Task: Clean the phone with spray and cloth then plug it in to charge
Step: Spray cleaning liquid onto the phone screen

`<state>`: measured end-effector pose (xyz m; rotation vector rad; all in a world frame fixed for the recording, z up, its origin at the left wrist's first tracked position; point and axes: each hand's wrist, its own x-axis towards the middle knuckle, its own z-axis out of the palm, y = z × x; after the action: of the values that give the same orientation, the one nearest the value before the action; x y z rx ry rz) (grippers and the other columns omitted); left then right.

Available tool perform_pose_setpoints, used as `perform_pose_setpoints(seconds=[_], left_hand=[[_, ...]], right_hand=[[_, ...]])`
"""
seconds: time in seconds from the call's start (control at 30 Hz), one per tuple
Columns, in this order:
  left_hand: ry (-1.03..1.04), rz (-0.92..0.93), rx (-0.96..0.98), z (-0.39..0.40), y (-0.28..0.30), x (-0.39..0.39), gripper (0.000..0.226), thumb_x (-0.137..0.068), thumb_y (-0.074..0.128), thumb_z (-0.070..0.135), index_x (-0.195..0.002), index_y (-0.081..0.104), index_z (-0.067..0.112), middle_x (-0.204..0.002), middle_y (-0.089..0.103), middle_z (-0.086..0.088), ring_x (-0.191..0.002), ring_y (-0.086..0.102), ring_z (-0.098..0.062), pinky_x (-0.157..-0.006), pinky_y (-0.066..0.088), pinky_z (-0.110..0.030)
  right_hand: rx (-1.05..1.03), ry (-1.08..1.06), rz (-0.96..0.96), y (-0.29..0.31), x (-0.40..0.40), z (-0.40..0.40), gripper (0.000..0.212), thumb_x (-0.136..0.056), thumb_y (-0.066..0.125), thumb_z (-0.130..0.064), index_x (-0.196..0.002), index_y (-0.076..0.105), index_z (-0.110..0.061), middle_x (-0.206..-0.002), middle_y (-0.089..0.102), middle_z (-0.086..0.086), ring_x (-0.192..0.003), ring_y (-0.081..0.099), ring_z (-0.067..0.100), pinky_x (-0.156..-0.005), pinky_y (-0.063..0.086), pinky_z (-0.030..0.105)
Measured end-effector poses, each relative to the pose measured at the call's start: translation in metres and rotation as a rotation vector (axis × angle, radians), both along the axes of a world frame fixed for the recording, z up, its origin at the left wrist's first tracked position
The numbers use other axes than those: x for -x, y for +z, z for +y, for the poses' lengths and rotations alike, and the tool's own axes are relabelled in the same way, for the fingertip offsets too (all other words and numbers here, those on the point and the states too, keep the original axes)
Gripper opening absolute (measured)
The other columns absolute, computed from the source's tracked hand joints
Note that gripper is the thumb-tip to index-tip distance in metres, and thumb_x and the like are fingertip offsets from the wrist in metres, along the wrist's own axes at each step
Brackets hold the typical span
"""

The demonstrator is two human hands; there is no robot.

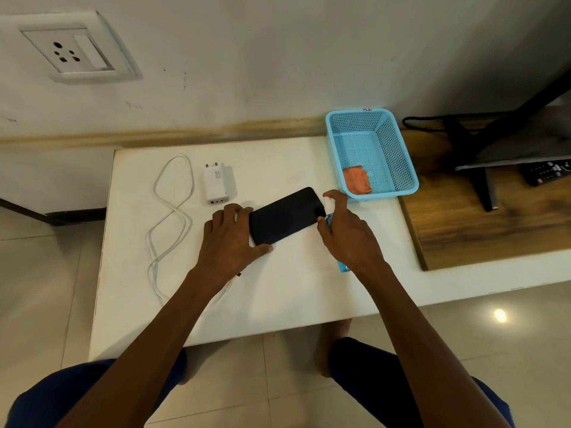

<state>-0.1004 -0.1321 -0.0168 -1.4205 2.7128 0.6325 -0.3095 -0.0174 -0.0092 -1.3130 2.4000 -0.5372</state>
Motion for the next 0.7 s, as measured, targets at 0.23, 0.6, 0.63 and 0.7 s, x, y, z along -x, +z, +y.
perform_pose_setpoints(seconds=[0.23,0.6,0.63,0.7], left_hand=[[-0.004,0.018,0.008,0.000,-0.003,-0.001,0.089,-0.075,0.072,0.063,-0.144,0.039,0.018,-0.145,0.039,-0.008,-0.131,0.038,-0.030,-0.106,0.032,-0.042],[0.081,0.272,-0.052,-0.004,0.008,0.005,0.064,-0.089,0.061,0.058,-0.141,0.046,0.025,-0.137,0.054,0.001,-0.126,0.049,-0.024,-0.103,0.038,-0.039],[0.096,0.333,-0.059,-0.006,0.011,0.008,0.057,-0.091,0.061,0.053,-0.138,0.049,0.025,-0.131,0.059,0.003,-0.120,0.053,-0.022,-0.099,0.042,-0.038],[0.114,0.408,-0.071,-0.012,0.017,0.020,0.046,-0.093,0.061,0.045,-0.133,0.053,0.025,-0.120,0.064,0.007,-0.110,0.059,-0.019,-0.093,0.047,-0.036]], right_hand=[[0.025,0.000,0.008,-0.001,0.000,-0.001,0.042,-0.100,0.053,-0.033,-0.134,0.030,-0.026,-0.066,0.040,-0.021,-0.052,0.049,0.006,-0.059,0.044,0.023],[0.182,-0.018,-0.028,0.009,0.013,0.002,0.058,-0.095,0.061,-0.040,-0.134,0.020,-0.035,-0.071,0.050,-0.014,-0.055,0.059,0.011,-0.054,0.048,0.021],[0.197,-0.020,-0.017,0.010,0.015,0.002,0.059,-0.093,0.063,-0.042,-0.132,0.019,-0.037,-0.071,0.045,-0.019,-0.053,0.055,0.007,-0.051,0.041,0.014],[0.202,-0.012,-0.015,0.010,0.021,0.004,0.063,-0.091,0.067,-0.043,-0.130,0.018,-0.040,-0.073,0.041,-0.023,-0.052,0.049,-0.001,-0.052,0.030,0.007]])
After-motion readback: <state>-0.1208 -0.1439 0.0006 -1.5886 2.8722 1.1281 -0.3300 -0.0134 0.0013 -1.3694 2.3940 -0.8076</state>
